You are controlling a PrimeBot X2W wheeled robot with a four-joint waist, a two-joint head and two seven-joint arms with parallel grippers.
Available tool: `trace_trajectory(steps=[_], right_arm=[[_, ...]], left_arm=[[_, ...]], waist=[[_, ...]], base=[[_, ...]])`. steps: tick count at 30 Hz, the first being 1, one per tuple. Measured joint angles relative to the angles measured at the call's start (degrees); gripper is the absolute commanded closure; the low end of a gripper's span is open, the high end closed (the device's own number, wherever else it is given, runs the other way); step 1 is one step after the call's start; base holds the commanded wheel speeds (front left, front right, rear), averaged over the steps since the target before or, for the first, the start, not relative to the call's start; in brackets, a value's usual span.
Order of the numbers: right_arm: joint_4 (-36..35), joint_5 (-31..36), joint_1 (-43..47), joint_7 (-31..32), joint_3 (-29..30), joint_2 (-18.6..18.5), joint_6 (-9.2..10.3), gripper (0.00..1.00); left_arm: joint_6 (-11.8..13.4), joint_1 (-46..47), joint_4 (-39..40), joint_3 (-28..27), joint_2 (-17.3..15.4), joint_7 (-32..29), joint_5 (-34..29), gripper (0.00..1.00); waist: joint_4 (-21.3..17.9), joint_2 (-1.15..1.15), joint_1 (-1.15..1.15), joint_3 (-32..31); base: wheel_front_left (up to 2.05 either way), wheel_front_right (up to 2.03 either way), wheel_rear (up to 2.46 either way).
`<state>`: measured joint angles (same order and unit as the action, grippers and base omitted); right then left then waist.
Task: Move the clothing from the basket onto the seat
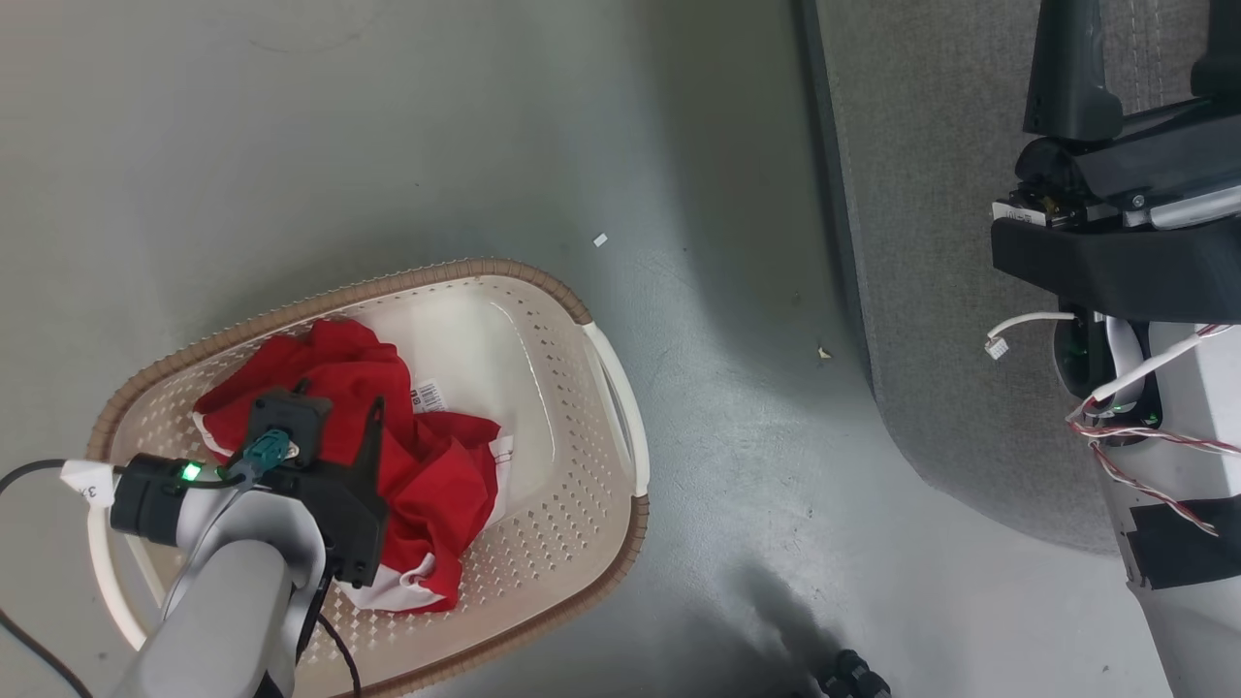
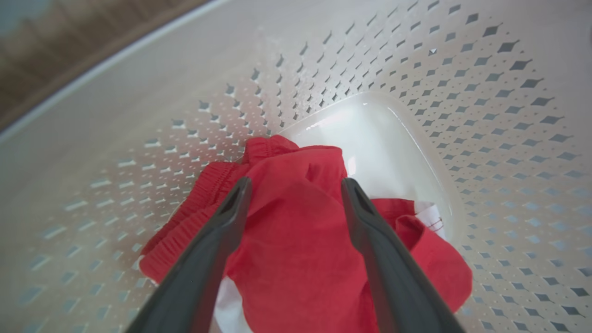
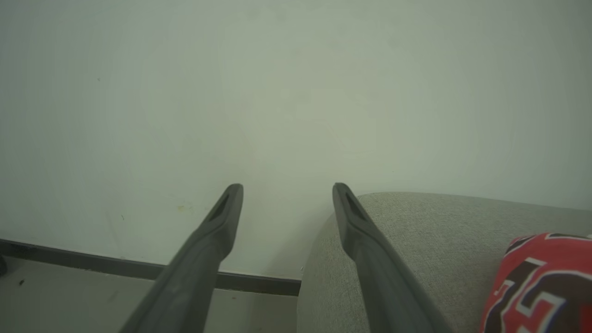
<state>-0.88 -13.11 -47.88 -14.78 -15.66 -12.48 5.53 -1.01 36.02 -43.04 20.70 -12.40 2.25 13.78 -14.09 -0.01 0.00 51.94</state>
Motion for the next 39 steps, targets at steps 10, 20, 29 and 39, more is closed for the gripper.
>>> trace_trajectory(steps=[10,20,29,39], right_arm=[[0.2,0.1,-0.9,0.0,-0.2,1.1,-0.09,0.00],[0.7,0.1,-0.9,0.0,-0.1,1.5,-0.51,0.00],[1.6,0.2,-0.9,0.0,0.5,1.7,-0.76,0.00],[3.6,0.8,-0.5,0.0,1.7,1.6,-1.09,0.00]], left_arm=[[0.5,3.4,-3.9,0.3,-0.5,1.0,-1.3,0.00],[1.0,6.2,-7.8,1.0,-0.4,0.9,-2.5,0.51],[1.0,6.1,-11.3,1.7,0.3,0.9,-2.8,1.00],[-1.3,5.7,-11.8,3.2,1.7,5.3,-2.9,1.00]], waist=[[-1.1,0.01,0.00,1.4],[-2.1,0.01,0.00,2.5],[-1.9,0.01,0.01,2.1],[-0.5,0.01,0.00,0.1]], base=[[0.00,0.00,0.00],[0.00,0.00,0.00],[0.00,0.00,0.00],[0.00,0.00,0.00]])
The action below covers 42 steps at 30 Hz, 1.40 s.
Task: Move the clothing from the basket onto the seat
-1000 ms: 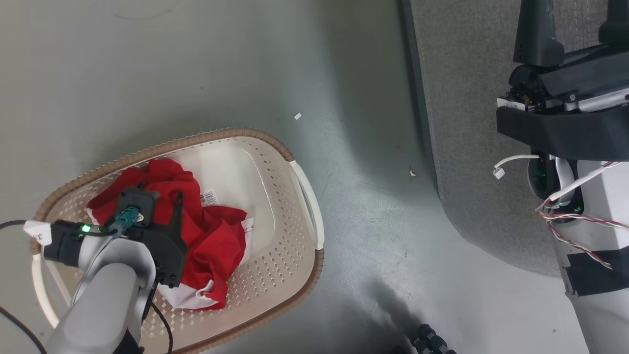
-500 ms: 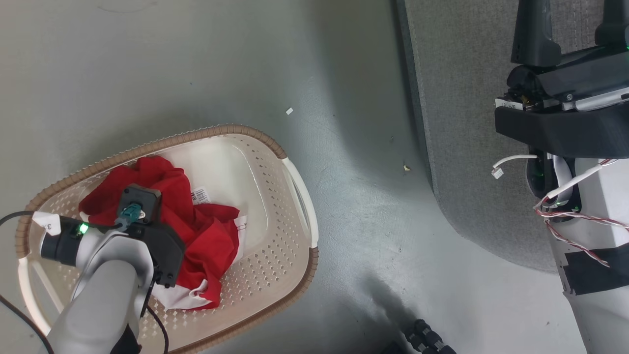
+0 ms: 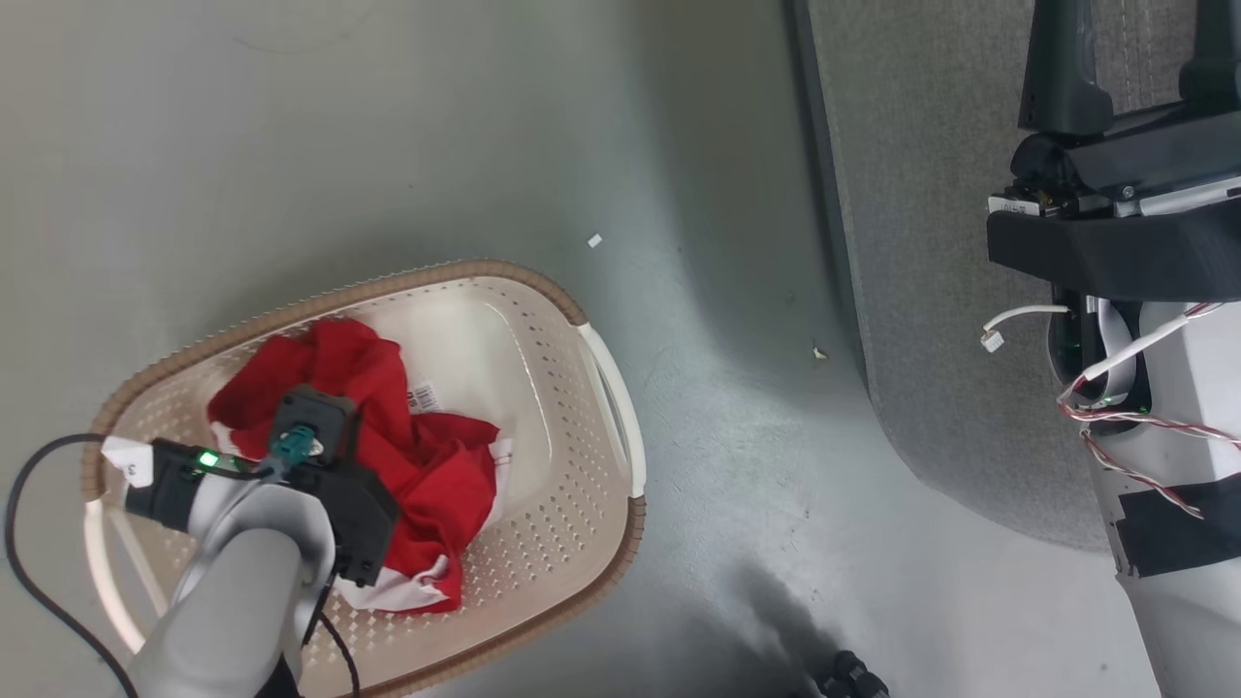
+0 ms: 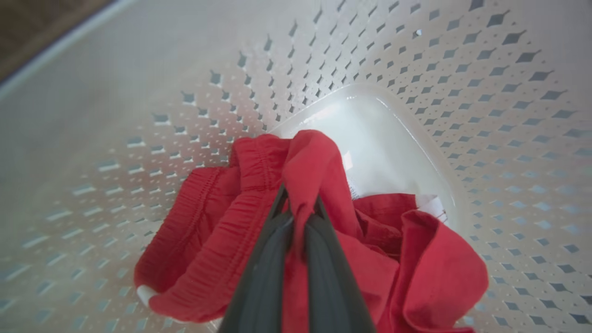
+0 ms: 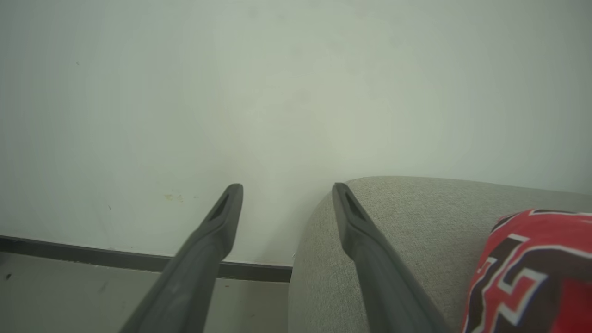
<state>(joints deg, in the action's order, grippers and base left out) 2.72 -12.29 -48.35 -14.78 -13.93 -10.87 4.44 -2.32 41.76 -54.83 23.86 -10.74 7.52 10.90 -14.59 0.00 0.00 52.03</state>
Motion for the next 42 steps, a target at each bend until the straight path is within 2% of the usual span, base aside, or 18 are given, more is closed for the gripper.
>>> trace_trajectory(steps=[6,22,29,42], right_arm=[[1.9,0.2,1.9,0.0,0.9,-0.7,-0.41,0.00],[7.6,0.7,8.8,0.0,2.8,-2.6,-1.00,0.00],[10.8,0.7,12.2,0.0,3.1,-2.9,-1.58,0.00],[15.0,0.7,17.8,0.1,2.8,-2.3,-2.96,0.00]], left_arm=[[-1.2,-1.7,0.7,0.7,0.9,3.4,0.0,1.00],[-3.2,-4.7,5.4,1.5,3.8,5.8,0.7,1.00],[-3.7,-7.5,8.0,1.1,3.7,6.4,3.1,1.00],[-4.3,-8.2,12.8,1.0,2.2,6.7,3.8,1.00]], waist=[[1.5,0.00,0.00,-2.1],[6.2,0.00,0.00,-10.3],[8.6,0.00,0.01,-16.3],[11.2,0.00,0.01,-27.3]], base=[[0.00,0.00,0.00],[0.00,0.00,0.00],[0.00,0.00,0.00],[0.00,0.00,0.00]])
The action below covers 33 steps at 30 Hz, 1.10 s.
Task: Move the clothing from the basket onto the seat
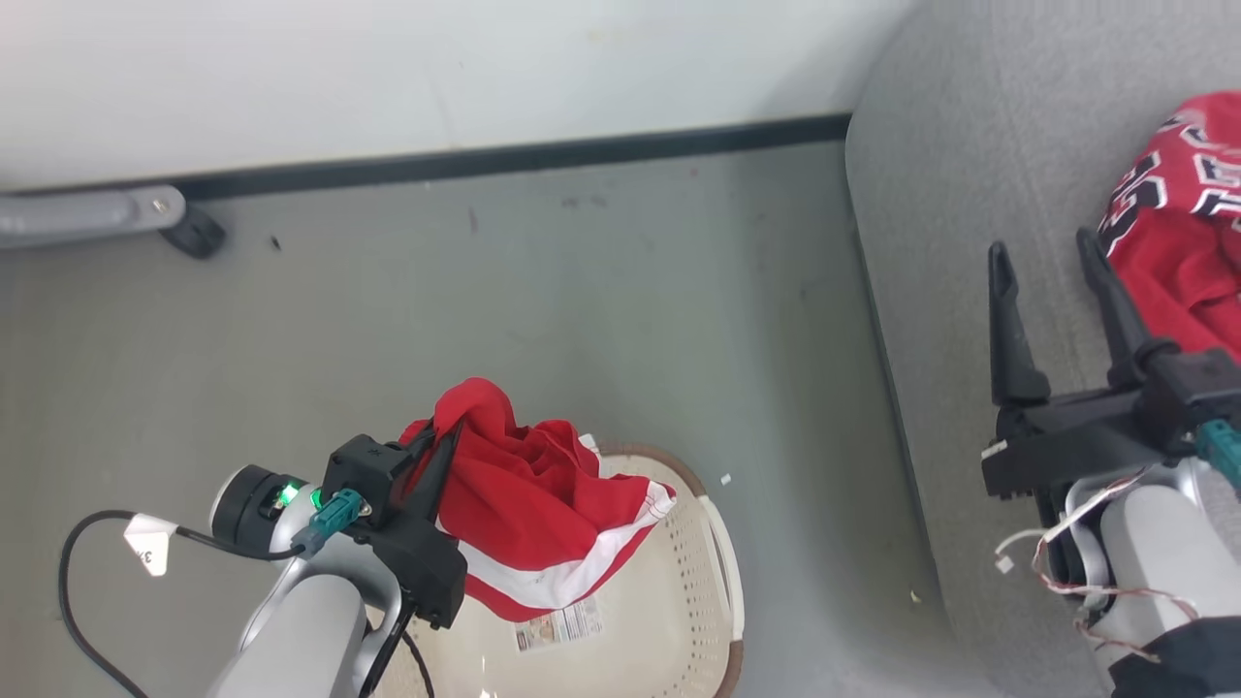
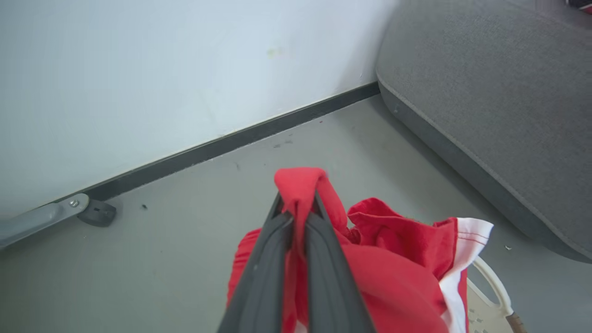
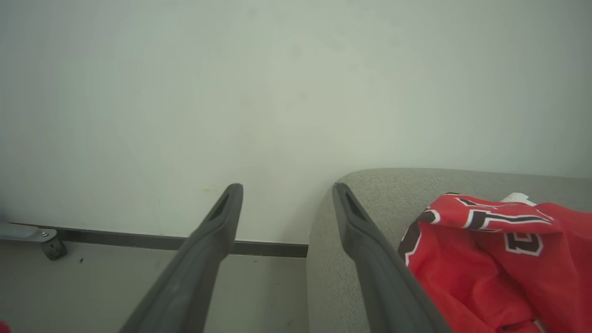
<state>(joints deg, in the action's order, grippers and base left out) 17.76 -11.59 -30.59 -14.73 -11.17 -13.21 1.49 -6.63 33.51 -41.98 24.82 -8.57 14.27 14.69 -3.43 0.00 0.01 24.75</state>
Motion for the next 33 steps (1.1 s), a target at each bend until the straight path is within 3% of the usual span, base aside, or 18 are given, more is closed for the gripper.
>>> trace_trajectory(steps=[20,33], right_arm=[[7.1,0.0,9.5,0.0,-4.0,3.0,-3.19,0.00],[6.4,0.0,14.8,0.0,-6.1,3.6,-4.64,0.00]], left_arm=[[-0.5,-2.6,3.2,1.4,1.4,-0.6,4.0,1.00],[-0.5,-7.0,9.1,1.3,1.2,-2.6,7.0,1.00]], waist=[[0.5,0.00,0.00,-17.3],[0.6,0.00,0.00,-26.2]], base=[[0.00,0.00,0.00],[0.00,0.00,0.00]])
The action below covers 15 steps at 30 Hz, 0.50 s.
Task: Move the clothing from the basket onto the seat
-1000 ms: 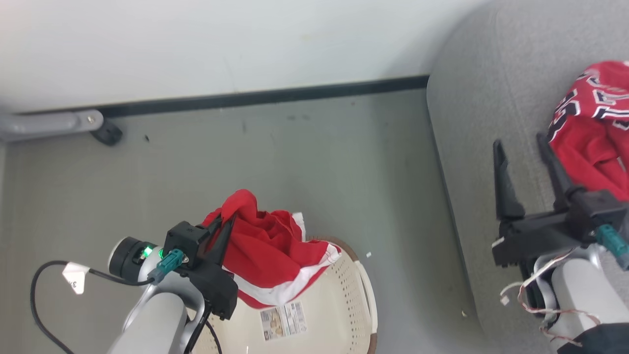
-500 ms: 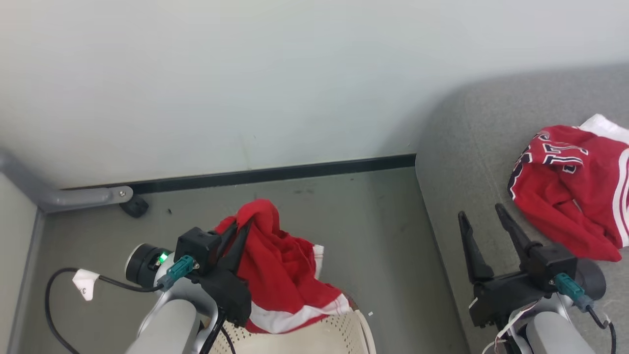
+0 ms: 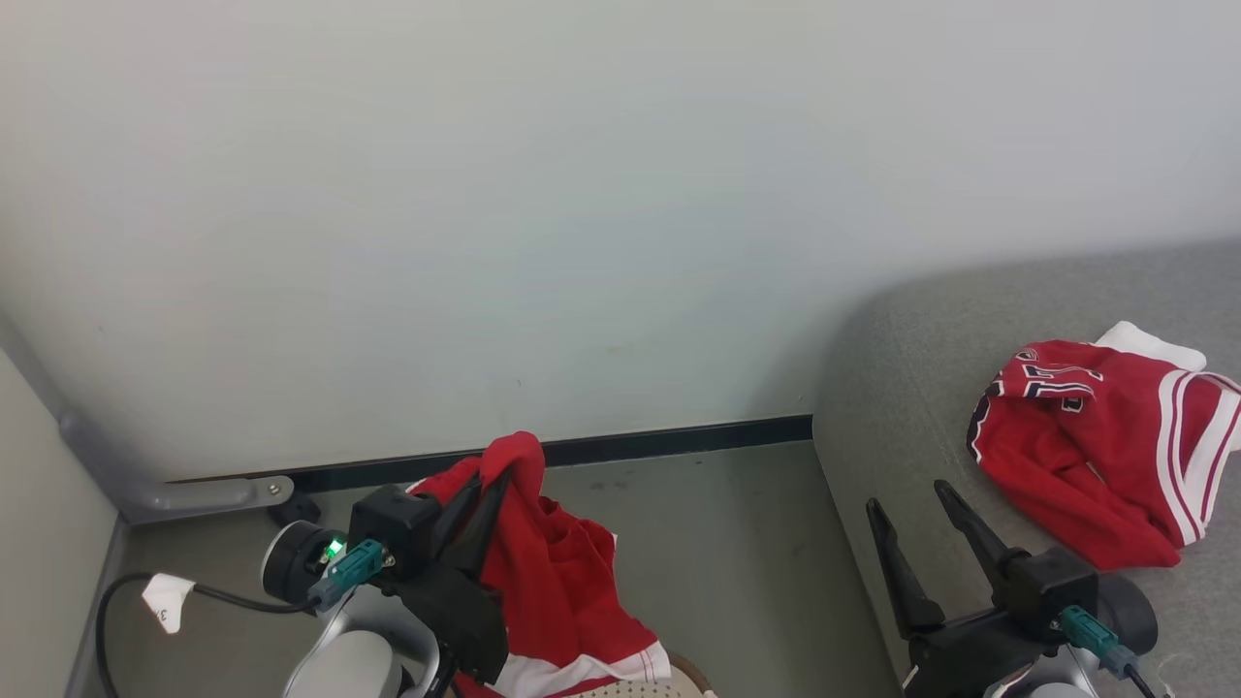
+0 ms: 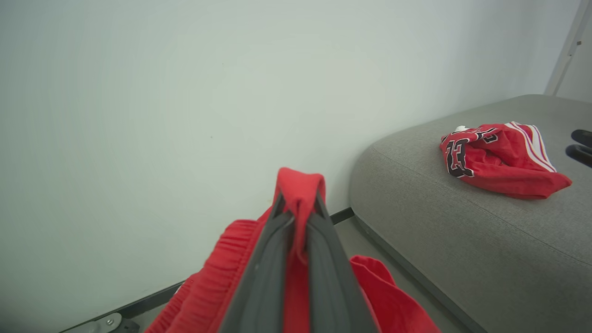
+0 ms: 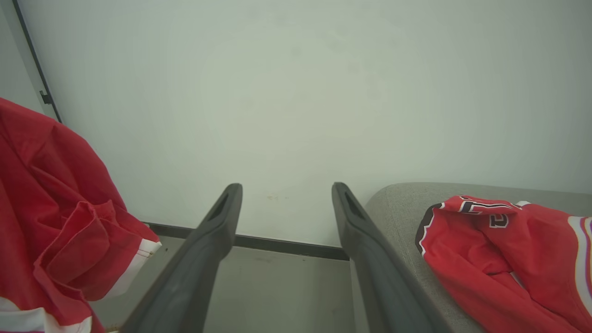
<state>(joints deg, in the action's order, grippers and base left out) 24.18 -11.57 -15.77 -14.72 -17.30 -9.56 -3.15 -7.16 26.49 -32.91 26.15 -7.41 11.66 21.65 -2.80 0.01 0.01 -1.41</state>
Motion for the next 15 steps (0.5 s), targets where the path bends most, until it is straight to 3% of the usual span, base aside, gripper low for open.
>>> trace_trajectory(steps=[15], right_arm=[[0.2,1.0,-1.4,0.0,-5.5,2.0,-2.46,0.00]], left_arm=[[0.1,-1.1,5.0,0.1,0.2,-3.5,1.0,1.00]], waist=[[-0.1,-0.01,-0.02,-0.7]], base=[[0.00,0.00,0.00]])
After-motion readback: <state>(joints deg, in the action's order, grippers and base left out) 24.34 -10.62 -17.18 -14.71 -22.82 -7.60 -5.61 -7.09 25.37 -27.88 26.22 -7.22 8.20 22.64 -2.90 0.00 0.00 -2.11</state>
